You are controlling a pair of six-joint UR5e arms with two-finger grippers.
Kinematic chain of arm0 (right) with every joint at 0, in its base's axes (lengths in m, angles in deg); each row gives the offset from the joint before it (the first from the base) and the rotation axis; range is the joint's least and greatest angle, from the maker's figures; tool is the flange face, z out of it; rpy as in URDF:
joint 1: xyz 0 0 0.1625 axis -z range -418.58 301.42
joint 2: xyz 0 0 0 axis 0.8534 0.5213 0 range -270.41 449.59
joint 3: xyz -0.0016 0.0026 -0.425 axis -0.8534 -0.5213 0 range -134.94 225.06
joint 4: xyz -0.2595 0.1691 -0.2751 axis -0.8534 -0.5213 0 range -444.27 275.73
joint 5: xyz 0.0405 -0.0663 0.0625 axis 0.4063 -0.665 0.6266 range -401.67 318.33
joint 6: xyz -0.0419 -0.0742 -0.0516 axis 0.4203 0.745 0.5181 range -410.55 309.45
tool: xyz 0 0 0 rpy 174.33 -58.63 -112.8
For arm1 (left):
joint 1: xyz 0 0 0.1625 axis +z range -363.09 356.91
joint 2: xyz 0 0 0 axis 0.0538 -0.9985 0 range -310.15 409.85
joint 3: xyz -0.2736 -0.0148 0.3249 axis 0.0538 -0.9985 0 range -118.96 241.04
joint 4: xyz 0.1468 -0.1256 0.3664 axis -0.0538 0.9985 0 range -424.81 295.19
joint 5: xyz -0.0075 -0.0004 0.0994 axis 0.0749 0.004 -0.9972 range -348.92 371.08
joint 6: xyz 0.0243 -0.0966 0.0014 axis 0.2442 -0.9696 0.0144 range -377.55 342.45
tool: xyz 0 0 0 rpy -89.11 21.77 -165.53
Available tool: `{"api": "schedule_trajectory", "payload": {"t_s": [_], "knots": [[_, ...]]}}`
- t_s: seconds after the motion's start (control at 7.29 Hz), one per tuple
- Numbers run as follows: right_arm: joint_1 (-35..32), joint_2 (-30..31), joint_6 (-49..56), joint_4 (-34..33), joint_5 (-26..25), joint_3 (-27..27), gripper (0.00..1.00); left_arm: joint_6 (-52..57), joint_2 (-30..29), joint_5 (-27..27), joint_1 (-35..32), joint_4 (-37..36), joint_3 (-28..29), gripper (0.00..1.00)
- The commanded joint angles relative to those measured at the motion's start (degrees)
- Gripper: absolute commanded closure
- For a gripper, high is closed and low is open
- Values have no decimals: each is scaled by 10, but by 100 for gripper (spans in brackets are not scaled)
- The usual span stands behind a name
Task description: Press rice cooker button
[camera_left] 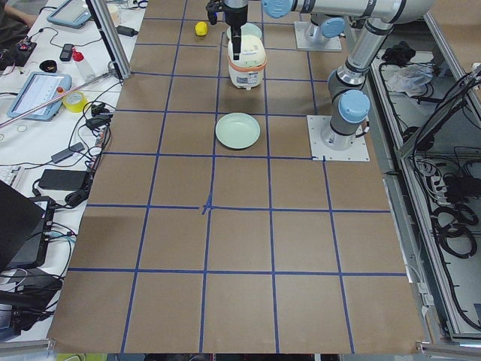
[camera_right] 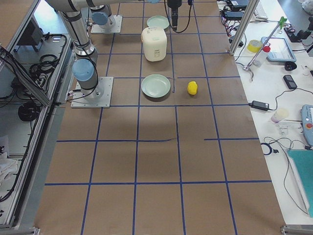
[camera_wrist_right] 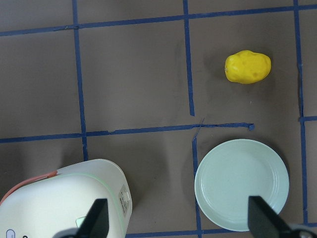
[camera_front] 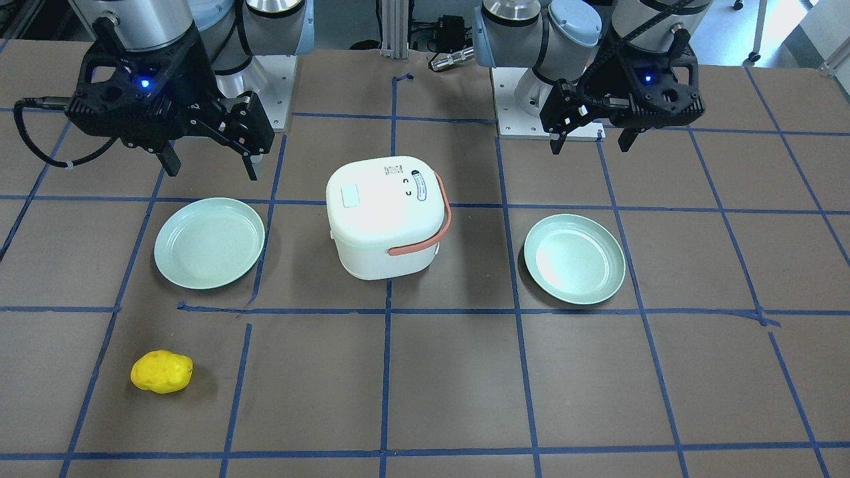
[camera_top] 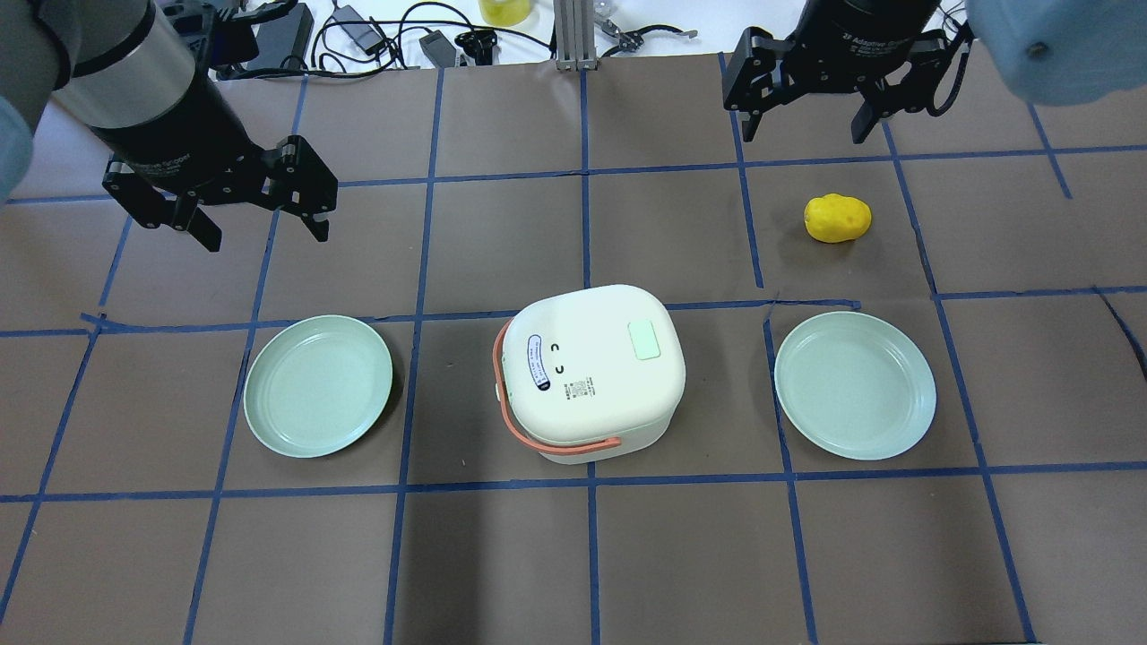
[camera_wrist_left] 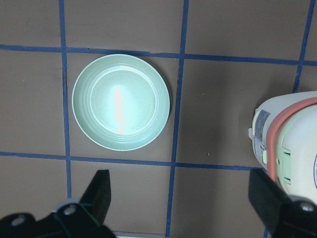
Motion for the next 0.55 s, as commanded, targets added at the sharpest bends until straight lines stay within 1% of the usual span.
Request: {"api": "schedule_trajectory", "payload": {"t_s": [0.0,0.41], "knots": [[0,0,0,2,-1,0,0,-1,0,0,0,0,0,0],[0,0,0,3,0,0,0,0,0,0,0,0,0,0]]}}
